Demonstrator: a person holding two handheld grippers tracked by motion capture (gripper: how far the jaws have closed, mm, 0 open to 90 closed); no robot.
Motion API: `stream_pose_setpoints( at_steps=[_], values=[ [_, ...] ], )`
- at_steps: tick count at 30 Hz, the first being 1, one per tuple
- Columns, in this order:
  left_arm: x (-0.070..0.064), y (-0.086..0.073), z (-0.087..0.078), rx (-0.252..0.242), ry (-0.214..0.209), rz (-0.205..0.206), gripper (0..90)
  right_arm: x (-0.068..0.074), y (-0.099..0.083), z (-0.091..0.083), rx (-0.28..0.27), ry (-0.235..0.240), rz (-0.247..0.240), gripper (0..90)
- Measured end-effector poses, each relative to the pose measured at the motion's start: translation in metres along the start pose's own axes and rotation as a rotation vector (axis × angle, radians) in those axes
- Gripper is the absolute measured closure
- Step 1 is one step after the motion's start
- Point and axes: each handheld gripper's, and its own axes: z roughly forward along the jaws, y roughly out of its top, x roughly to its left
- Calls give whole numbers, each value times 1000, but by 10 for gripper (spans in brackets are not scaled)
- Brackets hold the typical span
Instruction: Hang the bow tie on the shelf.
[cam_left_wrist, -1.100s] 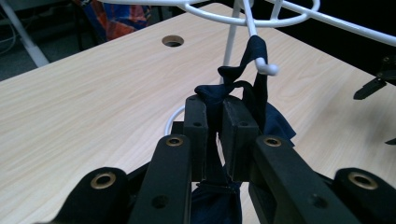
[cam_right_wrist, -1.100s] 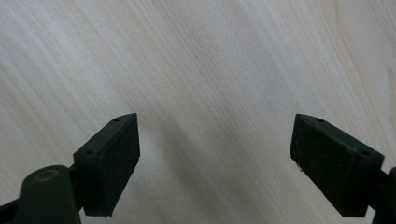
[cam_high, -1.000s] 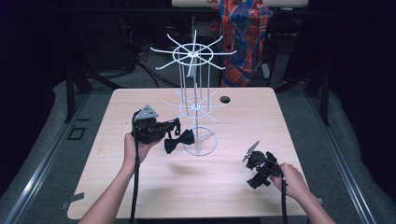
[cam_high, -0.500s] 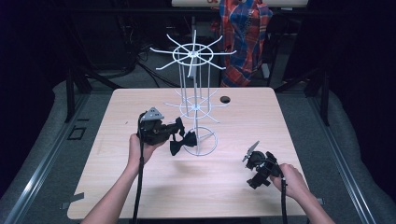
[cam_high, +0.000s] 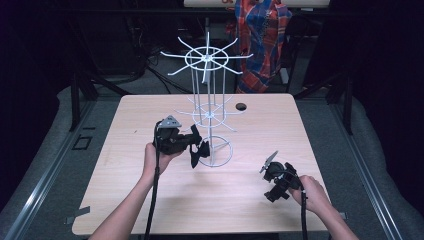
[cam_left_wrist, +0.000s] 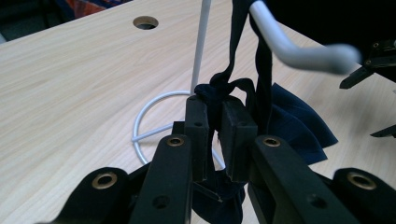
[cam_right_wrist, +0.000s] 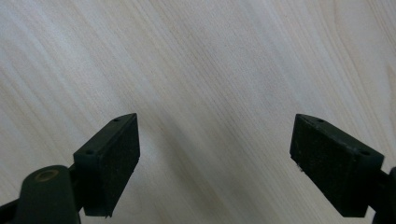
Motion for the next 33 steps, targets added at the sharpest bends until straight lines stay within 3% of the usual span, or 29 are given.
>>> stream_pose_setpoints(
  at_steps=[7, 19, 33],
  values=[
    [1, 1, 4, 6, -13, -10, 819, 0, 1, 0, -3, 0, 2, 156],
    [5, 0, -6, 0, 23, -11, 724, 0, 0, -1, 3, 1, -6, 156],
    [9, -3, -26, 25, 94, 9, 342, -1, -1, -2, -8, -5, -2, 156]
  ],
)
